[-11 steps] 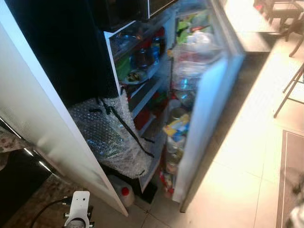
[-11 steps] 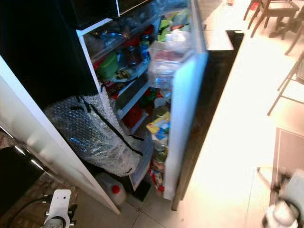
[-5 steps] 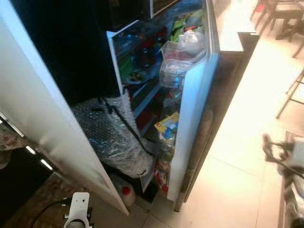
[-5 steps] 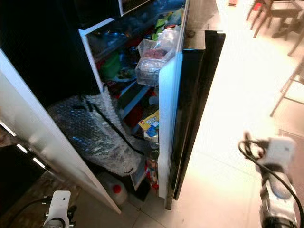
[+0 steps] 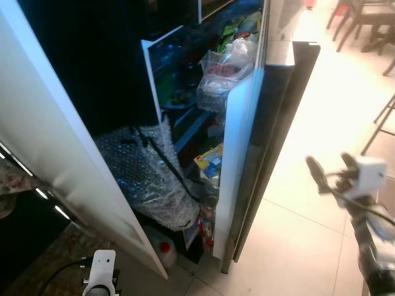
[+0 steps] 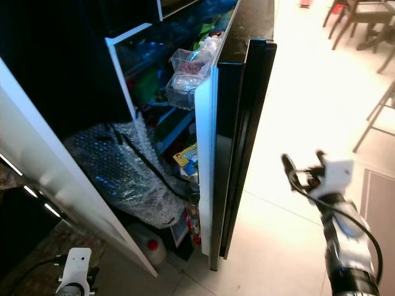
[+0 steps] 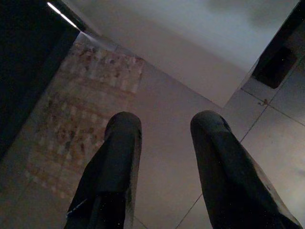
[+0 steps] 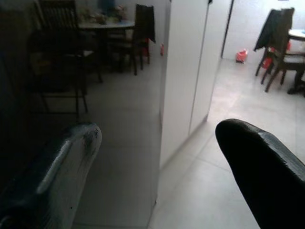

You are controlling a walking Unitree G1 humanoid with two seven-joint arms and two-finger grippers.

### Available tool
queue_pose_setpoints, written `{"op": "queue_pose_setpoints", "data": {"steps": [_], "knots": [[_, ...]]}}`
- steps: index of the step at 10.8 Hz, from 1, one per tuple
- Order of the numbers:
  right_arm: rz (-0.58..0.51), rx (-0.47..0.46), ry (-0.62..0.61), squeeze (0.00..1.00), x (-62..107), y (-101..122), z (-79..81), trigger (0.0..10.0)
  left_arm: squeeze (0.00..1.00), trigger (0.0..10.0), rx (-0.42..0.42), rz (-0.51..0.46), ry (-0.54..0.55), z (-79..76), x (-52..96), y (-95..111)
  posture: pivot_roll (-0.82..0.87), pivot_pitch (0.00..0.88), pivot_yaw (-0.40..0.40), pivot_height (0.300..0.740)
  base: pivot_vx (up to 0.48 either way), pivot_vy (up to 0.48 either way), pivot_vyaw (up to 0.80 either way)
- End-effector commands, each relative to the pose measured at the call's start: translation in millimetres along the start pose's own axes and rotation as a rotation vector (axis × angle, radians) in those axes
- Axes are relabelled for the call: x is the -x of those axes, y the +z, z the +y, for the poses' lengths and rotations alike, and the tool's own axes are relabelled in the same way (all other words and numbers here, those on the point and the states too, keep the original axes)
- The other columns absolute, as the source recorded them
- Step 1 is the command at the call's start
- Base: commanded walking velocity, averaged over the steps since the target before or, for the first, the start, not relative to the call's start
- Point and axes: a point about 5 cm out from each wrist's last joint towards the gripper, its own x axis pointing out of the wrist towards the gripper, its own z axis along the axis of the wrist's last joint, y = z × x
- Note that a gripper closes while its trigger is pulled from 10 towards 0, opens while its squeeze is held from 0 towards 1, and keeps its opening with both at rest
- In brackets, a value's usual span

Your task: Restocking fridge

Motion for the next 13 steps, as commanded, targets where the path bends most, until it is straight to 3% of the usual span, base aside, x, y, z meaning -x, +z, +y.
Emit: {"op": "queue_pose_setpoints", "data": {"steps": [1, 3, 8, 11, 12, 13], "knots": [[-0.003, -0.006, 0.038, 0.00, -5.0, 4.3, 4.4, 10.0, 0.00, 10.0, -0.022, 0.015, 0.005, 3.0, 1.1, -4.6, -0.15, 0.016, 0.059, 0.740, 0.000, 0.000, 0.00], [0.023, -0.007, 0.163, 0.00, -13.2, 5.1, 22.5, 10.0, 0.00, 10.0, -0.018, 0.015, 0.006, 2.7, 1.3, -5.1, -0.14, 0.016, 0.059, 0.740, 0.000, 0.000, 0.00], [0.010, 0.005, 0.228, 0.00, -39.7, 14.4, 49.5, 10.0, 0.00, 10.0, -0.014, 0.008, 0.014, 3.6, 1.1, -3.8, -0.13, 0.014, 0.062, 0.740, 0.000, 0.000, 0.00], [0.014, -0.012, 0.293, 0.00, -42.9, 14.4, 60.2, 10.0, 0.00, 10.0, -0.013, 0.009, 0.016, 4.3, 1.1, -4.0, -0.13, 0.013, 0.062, 0.740, 0.000, 0.000, 0.00], [0.075, 0.013, 0.352, 0.00, -42.7, 8.2, 66.5, 10.0, 0.00, 10.0, -0.013, 0.011, 0.017, 4.9, 1.2, -4.6, -0.13, 0.013, 0.062, 0.740, 0.000, 0.000, 0.00], [0.068, 0.030, 0.374, 0.00, -43.0, 8.6, 69.7, 10.0, 0.00, 10.0, -0.012, 0.006, 0.018, 4.5, 1.0, -3.6, -0.12, 0.014, 0.060, 0.740, 0.000, 0.000, 0.00]]}}
